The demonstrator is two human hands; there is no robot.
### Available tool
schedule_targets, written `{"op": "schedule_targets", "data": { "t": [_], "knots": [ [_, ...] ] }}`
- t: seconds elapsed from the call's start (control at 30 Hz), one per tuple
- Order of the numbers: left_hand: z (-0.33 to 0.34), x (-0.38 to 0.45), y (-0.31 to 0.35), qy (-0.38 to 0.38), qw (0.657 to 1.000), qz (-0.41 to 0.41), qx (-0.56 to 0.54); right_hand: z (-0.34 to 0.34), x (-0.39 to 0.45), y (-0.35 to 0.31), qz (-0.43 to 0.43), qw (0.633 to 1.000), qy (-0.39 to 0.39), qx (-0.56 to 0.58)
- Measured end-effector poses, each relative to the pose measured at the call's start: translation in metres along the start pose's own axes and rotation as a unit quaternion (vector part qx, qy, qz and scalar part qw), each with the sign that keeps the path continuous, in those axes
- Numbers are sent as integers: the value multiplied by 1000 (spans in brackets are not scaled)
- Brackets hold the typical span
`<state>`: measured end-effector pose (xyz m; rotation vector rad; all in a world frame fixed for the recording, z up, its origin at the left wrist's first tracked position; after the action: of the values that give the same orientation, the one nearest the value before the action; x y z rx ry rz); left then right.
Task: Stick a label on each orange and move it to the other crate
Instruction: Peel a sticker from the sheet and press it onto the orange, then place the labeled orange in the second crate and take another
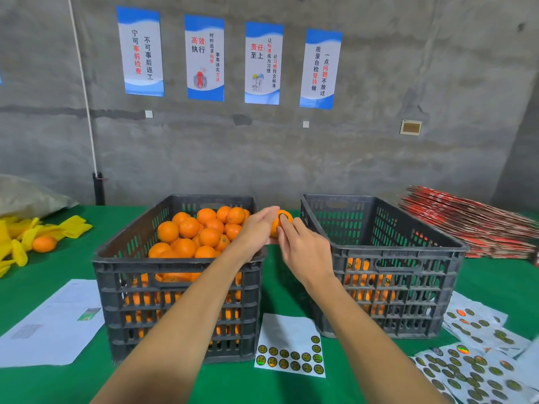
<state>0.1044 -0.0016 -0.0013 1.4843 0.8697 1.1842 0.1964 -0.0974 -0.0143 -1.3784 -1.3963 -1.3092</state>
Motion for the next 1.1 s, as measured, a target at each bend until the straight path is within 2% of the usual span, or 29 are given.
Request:
{"op": "schedule_targets", "data": {
  "t": [0.13,0.2,0.3,0.37,0.5,0.6,0.7,0.93,1.1],
  "knots": [
    [-4,-3,2,2,1000,-3,-20,0,0,7,50,996,-33,69],
    [-6,-5,3,3,999,-15,-46,4,1,12,85,989,-78,95],
    [-8,-7,5,6,999,-14,-32,13,1,21,85,984,-139,76],
    [-7,-7,5,-13,1000,-5,-18,15,1,28,87,981,-149,90],
    [-1,-5,4,-51,999,15,3,19,-2,45,147,951,-192,193],
    [-4,6,1,-22,997,52,47,21,-3,72,174,962,-184,99],
    [-9,18,-7,0,995,52,84,20,-7,108,275,948,-158,24],
    [-18,37,-23,11,965,107,240,36,10,111,362,917,-166,1],
    [-25,55,-27,-3,940,154,304,43,17,120,319,923,-211,-42]
  ]
}}
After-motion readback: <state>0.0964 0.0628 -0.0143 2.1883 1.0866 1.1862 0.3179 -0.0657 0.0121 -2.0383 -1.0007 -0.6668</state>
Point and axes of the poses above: each hand's wrist, its own x-axis towards the middle knuckle, its own z-axis out of the palm, y = z × x, the point moved 4 cm from there along x, towards the middle knuckle, and after that the axes turned 14 degrees about y, right-handed, at the moved point
